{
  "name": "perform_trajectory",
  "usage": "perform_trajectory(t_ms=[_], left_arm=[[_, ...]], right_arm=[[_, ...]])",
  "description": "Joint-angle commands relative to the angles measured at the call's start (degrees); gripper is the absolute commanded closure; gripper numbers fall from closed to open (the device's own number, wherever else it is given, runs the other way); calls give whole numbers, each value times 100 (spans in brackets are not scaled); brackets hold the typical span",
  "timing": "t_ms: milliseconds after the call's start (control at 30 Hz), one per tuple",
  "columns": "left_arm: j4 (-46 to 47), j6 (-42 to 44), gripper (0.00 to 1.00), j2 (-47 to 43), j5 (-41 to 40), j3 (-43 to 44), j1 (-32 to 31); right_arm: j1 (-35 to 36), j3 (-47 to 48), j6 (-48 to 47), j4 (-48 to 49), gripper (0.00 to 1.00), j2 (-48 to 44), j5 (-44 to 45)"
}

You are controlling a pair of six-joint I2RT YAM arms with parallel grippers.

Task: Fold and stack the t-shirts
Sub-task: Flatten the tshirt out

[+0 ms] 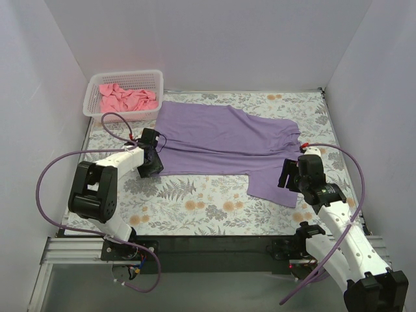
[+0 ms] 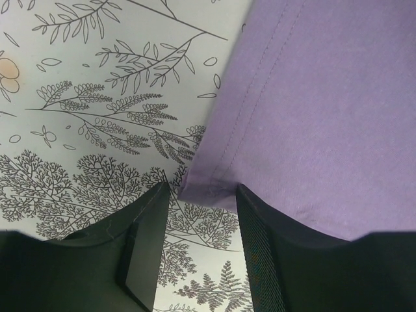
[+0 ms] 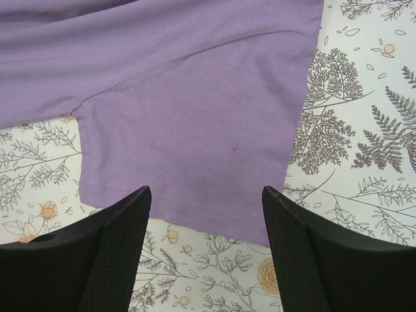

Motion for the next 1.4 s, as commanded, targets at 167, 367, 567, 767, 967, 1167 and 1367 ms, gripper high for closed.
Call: perform_trajectory(t_ms=[167,367,567,767,967,1167,1367], left_arm=[[98,2,65,277,-99,-41,29],[107,46,86,268,15,-111,20],[-51,90,100,5,103,-155,29],[-227,125,100,-671,68,-331,20],[-96,282,100,-979,208,-471,20],[36,388,100,-1103,279,-516,20],[36,424,100,-1200,305,-516,29]], right_arm=[[0,-35,-98,206,24,-86,80],[-9,-35,-98,215,25,-60,80],[0,44,-11,67,23,71,124],[-97,255,271,-452,18,537,608],[-580,343,350,-822,23,1091,476],[-1019,300,350,-691,34,1653,195],[-1257,282,307,-84,48,1847,-253]])
